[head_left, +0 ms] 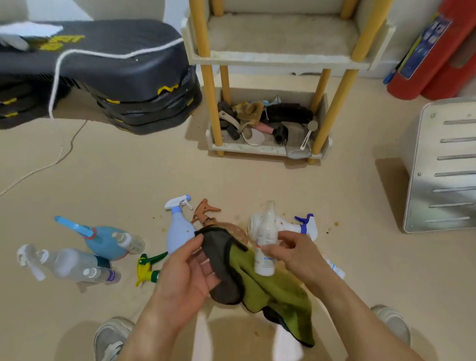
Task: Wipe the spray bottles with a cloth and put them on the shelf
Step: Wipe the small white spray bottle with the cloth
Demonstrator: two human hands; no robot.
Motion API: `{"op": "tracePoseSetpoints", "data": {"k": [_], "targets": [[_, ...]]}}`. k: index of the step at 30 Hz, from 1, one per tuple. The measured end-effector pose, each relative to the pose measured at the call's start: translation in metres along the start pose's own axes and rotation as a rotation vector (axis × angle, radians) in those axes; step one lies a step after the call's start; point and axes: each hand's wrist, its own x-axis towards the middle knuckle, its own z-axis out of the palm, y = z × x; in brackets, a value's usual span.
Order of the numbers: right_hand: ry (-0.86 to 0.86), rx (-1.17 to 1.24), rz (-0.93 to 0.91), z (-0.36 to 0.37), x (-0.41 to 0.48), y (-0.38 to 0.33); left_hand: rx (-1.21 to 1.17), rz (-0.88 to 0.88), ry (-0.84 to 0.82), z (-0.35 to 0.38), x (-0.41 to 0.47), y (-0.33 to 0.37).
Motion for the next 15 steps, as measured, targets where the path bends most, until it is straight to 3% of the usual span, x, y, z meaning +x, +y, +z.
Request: {"op": "tracePoseSetpoints", "data": {"k": [3, 7, 11, 15], "targets": [[-0.130, 0.062, -0.187, -0.002, -0.038, -0.061, 0.057, 0.112, -0.154, 0.024, -0.032, 0.029], [-0.228, 0.138, -0.376, -0.002, -0.081, -0.119, 0.362, 0.417, -0.272, 0.057, -0.076, 0.058], [-0.204, 0.133, -0.565, 0.000, -0.118, -0.153, 0.862, 0.873, -0.140, 0.078, -0.115, 0.080], [-0.061, 0.058, -0.726, 0.011, -0.145, -0.181, 1.112, 1.167, 0.009, 0.094, -0.142, 0.099]]}}
